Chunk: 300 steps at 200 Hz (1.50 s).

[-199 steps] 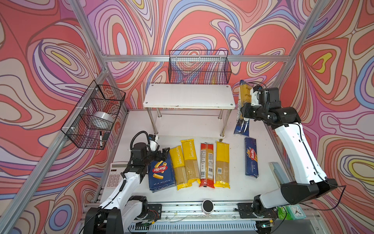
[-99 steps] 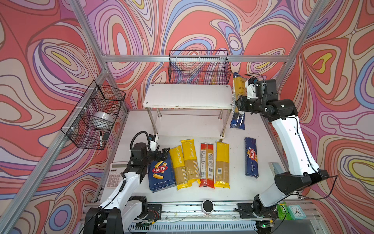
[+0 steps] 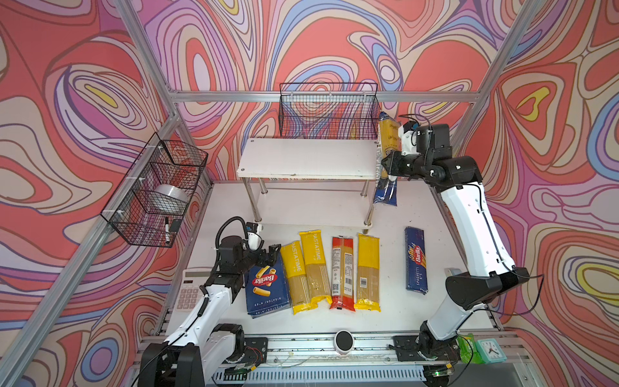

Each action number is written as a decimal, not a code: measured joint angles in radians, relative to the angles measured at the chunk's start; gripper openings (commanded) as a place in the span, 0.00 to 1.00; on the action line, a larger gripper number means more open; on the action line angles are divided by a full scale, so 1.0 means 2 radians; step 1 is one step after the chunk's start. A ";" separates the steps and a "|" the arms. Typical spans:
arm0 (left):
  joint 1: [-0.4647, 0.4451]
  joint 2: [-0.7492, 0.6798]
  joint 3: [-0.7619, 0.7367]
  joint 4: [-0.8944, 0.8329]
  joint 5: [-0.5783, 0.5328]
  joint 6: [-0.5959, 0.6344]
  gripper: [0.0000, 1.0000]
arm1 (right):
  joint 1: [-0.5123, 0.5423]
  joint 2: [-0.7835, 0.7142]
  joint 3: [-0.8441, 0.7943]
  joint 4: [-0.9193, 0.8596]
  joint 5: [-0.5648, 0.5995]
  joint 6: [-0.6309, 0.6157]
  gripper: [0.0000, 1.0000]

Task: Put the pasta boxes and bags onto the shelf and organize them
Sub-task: 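Lower the Ankara bag onto the shelf top near its far corner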

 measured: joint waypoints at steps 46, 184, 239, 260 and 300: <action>0.000 0.000 0.000 0.000 0.000 0.000 1.00 | 0.003 0.018 0.026 0.000 -0.007 0.003 0.00; 0.000 -0.006 0.000 0.000 -0.002 0.000 1.00 | 0.004 0.051 0.052 0.023 -0.004 0.011 0.31; 0.000 -0.006 0.000 0.000 -0.002 0.000 1.00 | 0.004 0.056 0.045 0.029 0.001 0.021 0.33; 0.000 -0.006 0.000 0.000 0.003 0.000 1.00 | 0.004 0.058 0.043 0.034 0.000 0.024 0.23; 0.000 -0.001 0.000 0.009 0.036 -0.013 1.00 | 0.004 0.064 0.053 0.031 0.000 0.025 0.39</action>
